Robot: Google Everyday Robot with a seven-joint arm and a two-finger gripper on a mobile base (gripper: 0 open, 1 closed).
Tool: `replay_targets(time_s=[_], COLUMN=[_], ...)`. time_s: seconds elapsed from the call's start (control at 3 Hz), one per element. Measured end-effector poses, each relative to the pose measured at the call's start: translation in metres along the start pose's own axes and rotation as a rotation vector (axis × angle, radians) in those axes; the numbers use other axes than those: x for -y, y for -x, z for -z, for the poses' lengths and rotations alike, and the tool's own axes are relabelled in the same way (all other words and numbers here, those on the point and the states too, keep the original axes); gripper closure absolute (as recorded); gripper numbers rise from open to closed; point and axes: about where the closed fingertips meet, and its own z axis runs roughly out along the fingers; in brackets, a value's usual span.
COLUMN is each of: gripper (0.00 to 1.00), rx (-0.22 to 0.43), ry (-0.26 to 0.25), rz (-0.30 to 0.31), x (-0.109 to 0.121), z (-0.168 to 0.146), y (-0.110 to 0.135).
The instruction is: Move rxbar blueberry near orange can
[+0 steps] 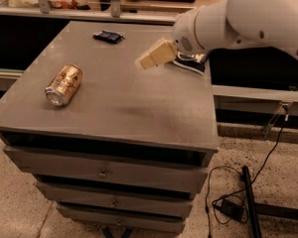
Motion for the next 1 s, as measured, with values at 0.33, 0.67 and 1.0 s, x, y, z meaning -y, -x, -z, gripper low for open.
replay_targets(time_s=[0.33,0.67,1.0], gripper=[0.0,0.0,0.0], rx=[-0.006,-0.007,-0.021], ry=[-0.005,0.012,0.027], rz=[-0.026,-0.043,-0.054], x=[0.019,0.037,0.055], z=[-0.037,-0.084,-0.123], y=[0.014,0.022,0.017])
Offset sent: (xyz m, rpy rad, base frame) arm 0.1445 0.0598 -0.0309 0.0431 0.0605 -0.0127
